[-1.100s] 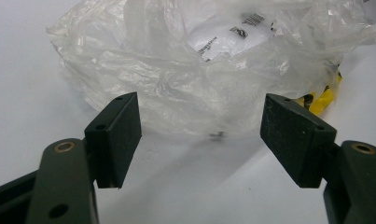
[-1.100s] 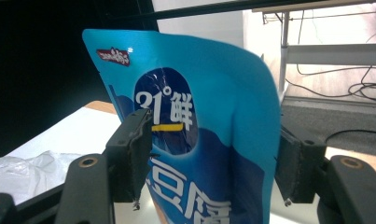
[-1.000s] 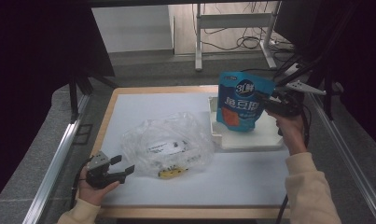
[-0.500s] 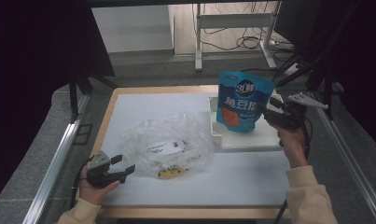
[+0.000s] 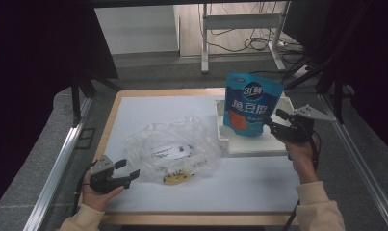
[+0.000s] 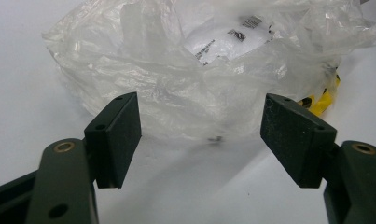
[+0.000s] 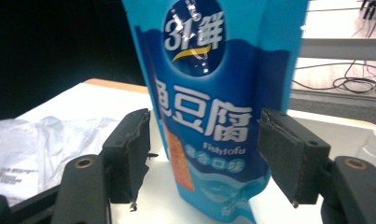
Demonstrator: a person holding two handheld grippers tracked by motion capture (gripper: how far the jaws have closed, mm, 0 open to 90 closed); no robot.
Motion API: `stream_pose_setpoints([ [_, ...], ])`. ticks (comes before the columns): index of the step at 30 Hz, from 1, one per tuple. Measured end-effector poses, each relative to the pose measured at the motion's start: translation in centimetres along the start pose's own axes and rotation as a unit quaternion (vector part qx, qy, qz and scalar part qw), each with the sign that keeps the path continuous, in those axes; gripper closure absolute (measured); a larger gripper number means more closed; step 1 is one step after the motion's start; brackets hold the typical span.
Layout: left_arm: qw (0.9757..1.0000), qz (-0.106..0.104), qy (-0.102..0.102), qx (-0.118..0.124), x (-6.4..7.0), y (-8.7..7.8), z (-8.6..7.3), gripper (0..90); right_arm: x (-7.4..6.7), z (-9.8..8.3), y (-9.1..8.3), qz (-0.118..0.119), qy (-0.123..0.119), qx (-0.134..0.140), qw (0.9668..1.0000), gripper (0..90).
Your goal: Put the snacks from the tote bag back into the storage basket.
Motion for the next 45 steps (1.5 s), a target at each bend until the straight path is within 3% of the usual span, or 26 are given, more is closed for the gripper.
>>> stream_pose_setpoints([
  [19, 1.0, 0.001, 0.005, 0.006, 0.1, -0.2, 0.1, 29.2, -5.0, -1.8, 0.2, 0.063, -0.017, -0.01, 0.9978, 35.6],
  [30, 1.0, 0.001, 0.007, 0.006, 0.3, -0.2, 0.1, 29.2, -8.6, -2.9, 0.2, 0.102, -0.034, -0.022, 0.994, 35.6],
  [35, 0.9999, 0.0, 0.009, 0.007, 0.3, -0.3, 0.1, 29.2, -9.4, -3.4, 0.2, 0.109, -0.035, -0.026, 0.9931, 35.6],
  [45, 0.9999, -0.001, 0.011, 0.006, 0.4, -0.2, 0.1, 29.2, -12.1, -5.8, 0.1, 0.136, -0.044, -0.047, 0.9886, 35.6],
])
Point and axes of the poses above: each handheld gripper's, and its own axes: y roughly forward along the jaws, z roughly out of its top, x roughly to its right, the point moved 7 cm from there along y, roughly forward along the jaws, and after that the axes turned 9 degrees about -y, right-handed, at the moved point
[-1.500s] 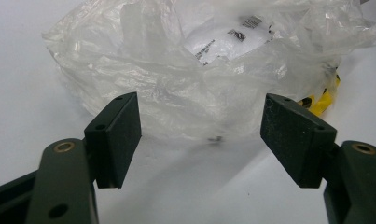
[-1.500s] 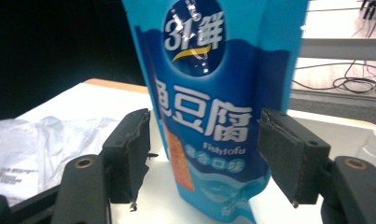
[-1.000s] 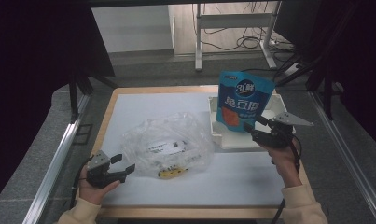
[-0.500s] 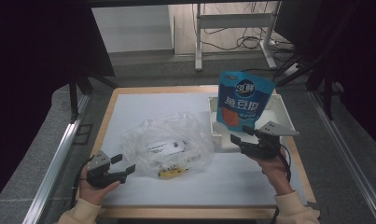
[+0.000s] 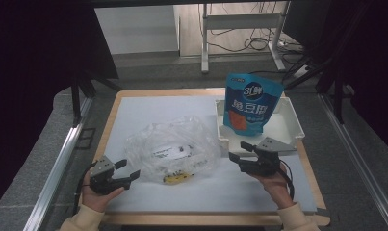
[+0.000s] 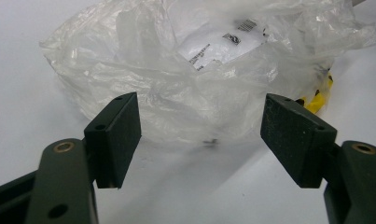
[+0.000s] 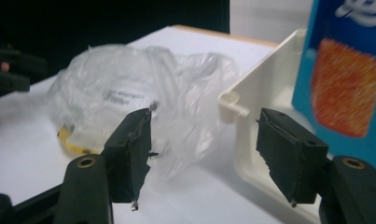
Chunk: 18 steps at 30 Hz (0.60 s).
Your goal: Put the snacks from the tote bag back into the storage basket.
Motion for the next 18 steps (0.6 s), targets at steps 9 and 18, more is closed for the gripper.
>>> stream_pose_setpoints([
  [9, 1.0, 0.001, 0.002, -0.002, 0.1, 0.1, 0.0, 29.2, -1.7, -2.9, 0.4, 0.013, -0.005, -0.033, 0.9994, 35.5],
  [18, 1.0, 0.002, 0.001, -0.003, 0.1, 0.1, -0.1, 29.2, -1.6, -3.7, 0.6, 0.013, 0.001, -0.041, 0.9991, 35.3],
])
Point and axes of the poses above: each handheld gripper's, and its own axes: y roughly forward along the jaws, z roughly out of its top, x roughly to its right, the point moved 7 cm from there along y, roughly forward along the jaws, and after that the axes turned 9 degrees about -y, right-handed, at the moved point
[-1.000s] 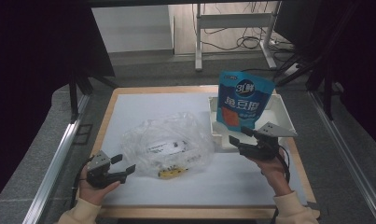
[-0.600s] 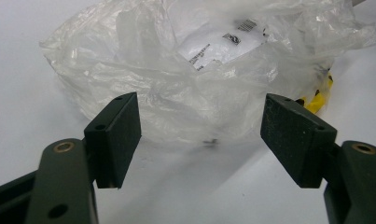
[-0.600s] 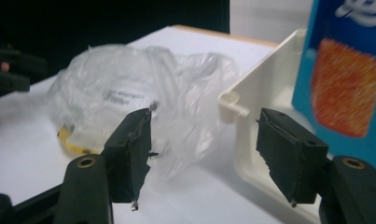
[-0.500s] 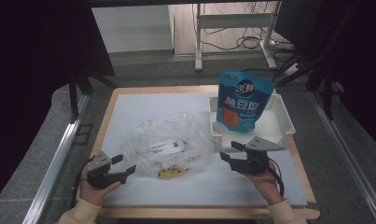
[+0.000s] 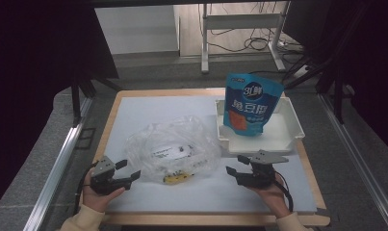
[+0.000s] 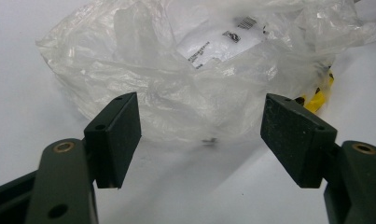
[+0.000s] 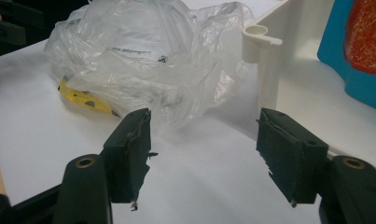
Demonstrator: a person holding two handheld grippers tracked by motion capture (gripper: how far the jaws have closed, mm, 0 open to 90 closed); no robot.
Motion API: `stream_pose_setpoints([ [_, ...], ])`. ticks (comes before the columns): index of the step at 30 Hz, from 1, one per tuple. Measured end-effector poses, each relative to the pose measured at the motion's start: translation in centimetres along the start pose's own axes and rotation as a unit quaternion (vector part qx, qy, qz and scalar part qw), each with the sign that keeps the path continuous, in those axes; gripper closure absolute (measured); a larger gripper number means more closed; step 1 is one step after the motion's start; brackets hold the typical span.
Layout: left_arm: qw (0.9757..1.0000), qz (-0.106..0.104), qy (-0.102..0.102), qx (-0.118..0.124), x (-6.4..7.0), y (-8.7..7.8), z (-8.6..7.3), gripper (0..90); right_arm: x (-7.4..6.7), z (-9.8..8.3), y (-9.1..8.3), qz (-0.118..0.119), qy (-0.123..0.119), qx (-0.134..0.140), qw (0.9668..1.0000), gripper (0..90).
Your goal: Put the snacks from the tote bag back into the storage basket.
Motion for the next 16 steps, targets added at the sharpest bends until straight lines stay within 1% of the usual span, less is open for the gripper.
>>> stream_pose_setpoints([
  [12, 1.0, 0.0, 0.001, -0.001, 0.01, 0.03, -0.01, 29.2, 0.23, -0.46, 0.22, -0.005, -0.003, -0.011, 0.9999, 34.9],
  [16, 1.0, 0.0, 0.001, 0.0, 0.0, 0.03, 0.01, 29.2, 0.23, -0.46, 0.28, -0.005, -0.005, -0.01, 0.9999, 34.7],
])
Point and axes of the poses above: each handheld gripper's, and its own axes: y roughly forward along the jaws, z roughly out of its top, x roughly to its right, the point moved 7 cm from there along y, roughly forward along the jaws, and after that the axes turned 9 degrees about -y, right-handed, at the moved point
